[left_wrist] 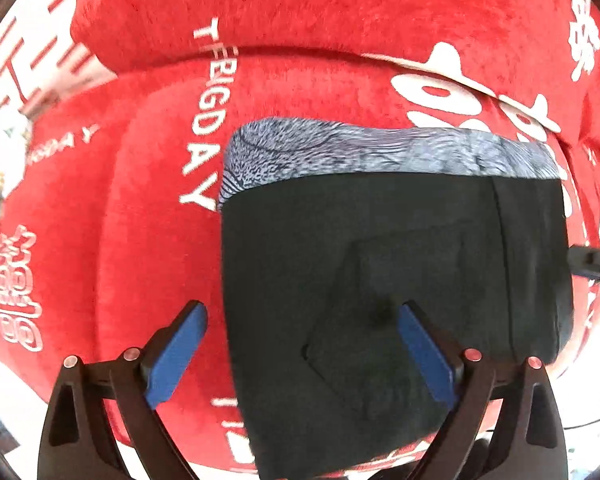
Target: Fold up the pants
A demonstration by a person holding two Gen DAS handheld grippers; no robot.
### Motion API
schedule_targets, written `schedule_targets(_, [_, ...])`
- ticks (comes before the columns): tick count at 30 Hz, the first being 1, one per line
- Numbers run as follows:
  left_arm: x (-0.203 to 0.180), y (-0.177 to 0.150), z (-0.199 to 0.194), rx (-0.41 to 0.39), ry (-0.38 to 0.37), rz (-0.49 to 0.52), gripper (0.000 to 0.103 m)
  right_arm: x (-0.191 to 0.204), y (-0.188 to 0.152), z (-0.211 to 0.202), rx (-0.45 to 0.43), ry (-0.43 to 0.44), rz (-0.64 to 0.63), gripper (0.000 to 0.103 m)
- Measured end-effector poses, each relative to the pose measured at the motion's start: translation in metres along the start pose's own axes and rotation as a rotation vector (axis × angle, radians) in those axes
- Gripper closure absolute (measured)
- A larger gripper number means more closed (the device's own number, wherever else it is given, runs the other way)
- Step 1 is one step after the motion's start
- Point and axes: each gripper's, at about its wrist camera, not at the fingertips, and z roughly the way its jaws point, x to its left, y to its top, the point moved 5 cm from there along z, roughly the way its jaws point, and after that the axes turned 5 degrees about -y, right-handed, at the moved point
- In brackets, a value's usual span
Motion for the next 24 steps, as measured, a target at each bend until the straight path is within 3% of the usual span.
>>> schedule_targets(5, [-0.015,-0.008,-0.036,-0.028,0.016,0.003,0.006,0.039,-0.012,-0.028,-0.062,-0.108,-0.072,0.02])
schedule_targets(8, [-0.025,-0.011,-0.052,-0.042,0.067,-0.007,0.006,0.057,-0.021,-0.038,-0.08,-0.17,-0.104,0.017])
schedule_targets(12, [-0.033,-0.018,-0.063,-0.02,0.048,-0.027,0.006,0.078,-0.031,-0.05,-0.117,-0.251,-0.169,0.015])
schedule_targets(13, [-0.034,-0.019,-0.066,-0.011,0.049,-0.03,0.006,0.082,-0.033,-0.053,-0.121,-0.273,-0.178,0.013])
schedule_targets(15, [-0.035,-0.021,-0.072,-0.001,0.065,-0.031,0.006,0.086,-0.038,-0.058,-0.115,-0.334,-0.178,0.0])
schedule_targets(16, [-0.036,-0.022,-0.076,0.003,0.072,-0.033,0.006,0.088,-0.04,-0.061,-0.116,-0.357,-0.183,0.0])
schedule_targets(24, [-0.032,-0.026,-0.102,0.026,0.1,-0.057,0.006,0.104,-0.055,-0.082,-0.093,-0.41,-0.197,0.0])
